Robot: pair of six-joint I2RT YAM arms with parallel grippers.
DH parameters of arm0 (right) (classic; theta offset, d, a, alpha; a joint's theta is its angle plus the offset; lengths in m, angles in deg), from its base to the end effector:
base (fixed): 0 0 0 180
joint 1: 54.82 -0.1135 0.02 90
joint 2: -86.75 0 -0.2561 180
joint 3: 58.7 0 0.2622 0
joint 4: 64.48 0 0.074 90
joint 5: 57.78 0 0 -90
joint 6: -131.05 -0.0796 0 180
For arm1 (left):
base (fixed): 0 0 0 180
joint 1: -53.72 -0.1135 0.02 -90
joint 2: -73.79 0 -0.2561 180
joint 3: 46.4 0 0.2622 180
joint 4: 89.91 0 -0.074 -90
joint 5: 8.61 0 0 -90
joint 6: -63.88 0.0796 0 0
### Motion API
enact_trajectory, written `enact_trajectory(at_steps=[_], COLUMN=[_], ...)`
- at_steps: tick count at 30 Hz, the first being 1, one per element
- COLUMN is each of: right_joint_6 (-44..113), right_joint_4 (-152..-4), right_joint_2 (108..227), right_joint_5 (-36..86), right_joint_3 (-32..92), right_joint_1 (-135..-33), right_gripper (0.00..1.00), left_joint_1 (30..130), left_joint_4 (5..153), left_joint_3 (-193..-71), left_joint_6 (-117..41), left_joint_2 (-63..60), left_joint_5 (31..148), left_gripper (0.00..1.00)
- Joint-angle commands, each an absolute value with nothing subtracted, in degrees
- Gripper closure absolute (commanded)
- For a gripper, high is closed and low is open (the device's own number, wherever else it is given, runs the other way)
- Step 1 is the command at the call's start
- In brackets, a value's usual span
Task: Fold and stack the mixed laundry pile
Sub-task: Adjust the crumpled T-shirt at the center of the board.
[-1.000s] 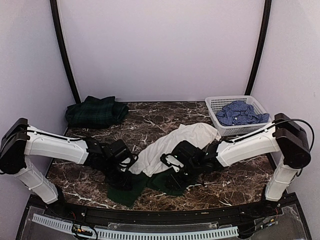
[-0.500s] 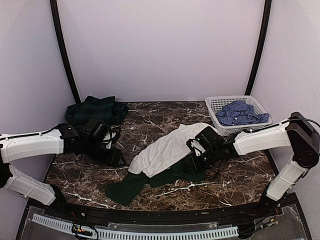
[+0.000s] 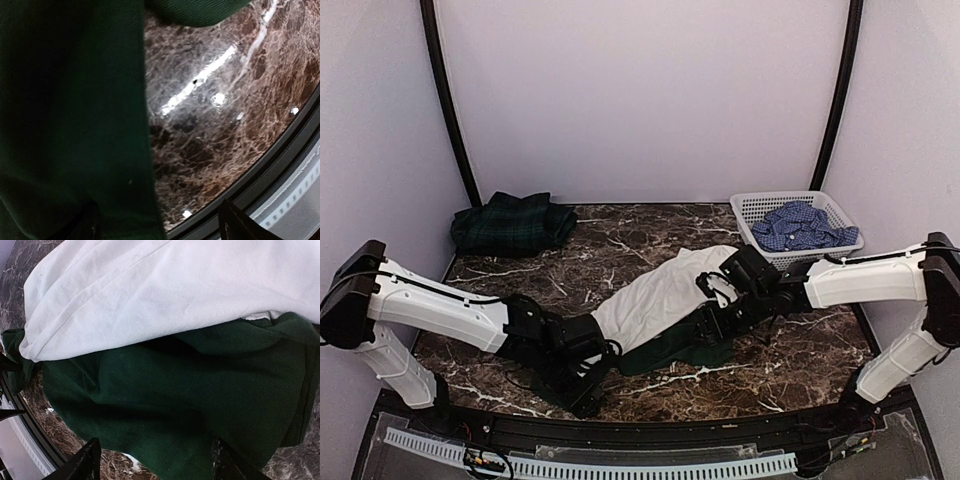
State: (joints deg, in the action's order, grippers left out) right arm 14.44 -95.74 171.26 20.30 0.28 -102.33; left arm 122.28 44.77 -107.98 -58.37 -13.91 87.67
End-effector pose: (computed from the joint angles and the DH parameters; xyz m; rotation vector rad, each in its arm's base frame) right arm 0.2008 0.2436 0.1283 -0.5751 2.6525 0.7135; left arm 0.0993 -0.2767 0.1088 0.9543 2.8244 -0.4796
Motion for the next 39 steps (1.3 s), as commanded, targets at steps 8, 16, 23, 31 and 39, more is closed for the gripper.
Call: enact_trajectory(at_steps=[8,16,23,31,39], right_joint_6=[14.27,12.43,12.75,14.28,21.33], right_joint_4=[-92.2,-90.25,-91.58,-95.05,-96.67], right_joint_2=[176.89,182.29,179.17,169.88,166.13], right_joint_5=[17.65,17.17,17.74,19.61,13.88], right_joint_3=[-1.79,-1.58,-0.79,-2.69,-1.16], right_joint_1=[-103.29,-99.3,-91.59,-82.53,-80.31], right_gripper=[0.22,0.22,0.2,0.16,0.27], left_joint_1=[121.94,102.59,91.66,78.35,74.45], left_joint_4=[40.92,43.37,44.53,42.3,37.48], left_joint_3=[-108.23,-105.99,-108.65,-111.89,-111.08], left_joint_6=[-62.27,-60.45,-59.68,-62.29,-60.12], left_joint_2=[-15.79,6.04,15.77,21.58,12.84], left_joint_5=[79.04,86.93,95.13,99.07,94.65], left_gripper=[0.65,1.0,1.0,1.0,1.0])
